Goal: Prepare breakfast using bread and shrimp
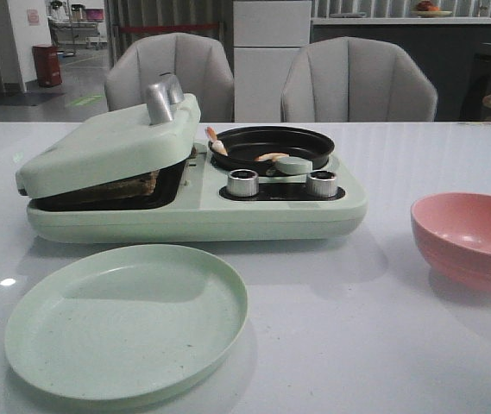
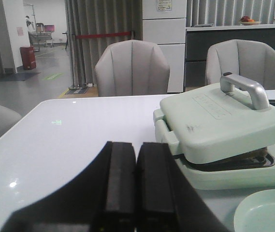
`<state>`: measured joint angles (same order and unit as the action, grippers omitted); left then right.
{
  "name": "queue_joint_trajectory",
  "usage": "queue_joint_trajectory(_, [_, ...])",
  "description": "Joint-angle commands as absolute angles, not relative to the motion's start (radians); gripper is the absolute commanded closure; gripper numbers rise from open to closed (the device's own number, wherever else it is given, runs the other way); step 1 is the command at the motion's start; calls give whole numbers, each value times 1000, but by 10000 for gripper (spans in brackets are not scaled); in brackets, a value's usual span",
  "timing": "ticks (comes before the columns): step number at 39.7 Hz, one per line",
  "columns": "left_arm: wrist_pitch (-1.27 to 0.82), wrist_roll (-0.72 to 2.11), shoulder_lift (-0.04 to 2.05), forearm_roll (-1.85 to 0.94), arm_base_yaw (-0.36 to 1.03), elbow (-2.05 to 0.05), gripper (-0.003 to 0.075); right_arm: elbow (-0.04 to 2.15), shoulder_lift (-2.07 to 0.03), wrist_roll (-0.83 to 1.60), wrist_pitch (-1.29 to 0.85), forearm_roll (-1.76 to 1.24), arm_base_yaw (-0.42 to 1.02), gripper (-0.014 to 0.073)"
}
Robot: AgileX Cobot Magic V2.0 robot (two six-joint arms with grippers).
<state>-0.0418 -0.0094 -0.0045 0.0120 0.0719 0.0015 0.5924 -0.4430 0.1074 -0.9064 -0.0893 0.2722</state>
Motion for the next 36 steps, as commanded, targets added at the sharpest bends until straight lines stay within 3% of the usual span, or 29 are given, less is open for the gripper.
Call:
queue_joint_trajectory(1, [46, -8, -23, 0, 74, 32, 622, 617, -447, 105, -847, -87, 268, 572])
queue_joint_trajectory(36, [46, -8, -23, 0, 74, 32, 622, 613, -429, 105, -846, -87, 242, 572])
